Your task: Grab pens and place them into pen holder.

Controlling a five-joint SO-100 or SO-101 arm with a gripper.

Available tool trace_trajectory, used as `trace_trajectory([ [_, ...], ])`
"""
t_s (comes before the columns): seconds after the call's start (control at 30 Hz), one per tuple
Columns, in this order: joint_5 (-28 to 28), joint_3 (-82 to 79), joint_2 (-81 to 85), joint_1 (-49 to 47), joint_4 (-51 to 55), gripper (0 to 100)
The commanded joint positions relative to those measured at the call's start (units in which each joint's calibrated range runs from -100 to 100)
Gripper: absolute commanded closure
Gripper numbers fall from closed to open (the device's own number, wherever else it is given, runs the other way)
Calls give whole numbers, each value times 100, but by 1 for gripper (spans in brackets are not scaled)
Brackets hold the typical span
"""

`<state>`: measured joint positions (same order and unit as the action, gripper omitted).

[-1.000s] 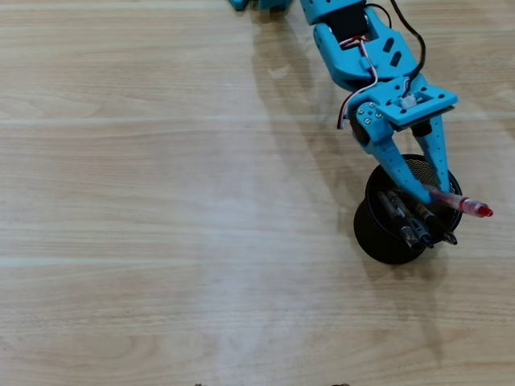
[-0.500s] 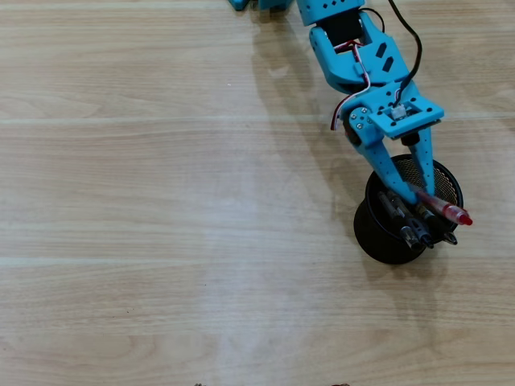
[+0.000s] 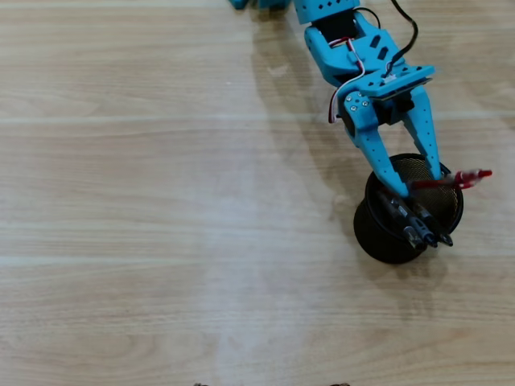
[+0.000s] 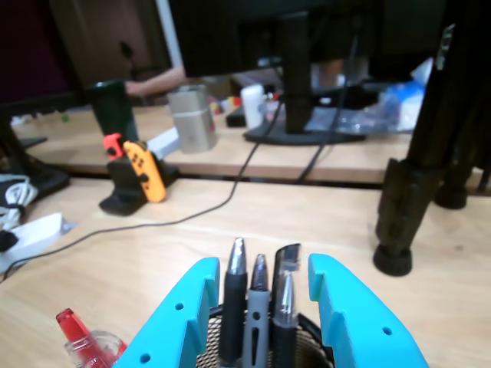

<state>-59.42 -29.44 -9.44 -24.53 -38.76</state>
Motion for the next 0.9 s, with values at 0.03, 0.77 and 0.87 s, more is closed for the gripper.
trace_trajectory([
  [0.03, 359, 305, 639, 49, 21, 86],
  [0.77, 5868, 522, 3023, -160, 8573, 89],
  [0.87, 5722, -1108, 3885, 9, 8539, 90],
])
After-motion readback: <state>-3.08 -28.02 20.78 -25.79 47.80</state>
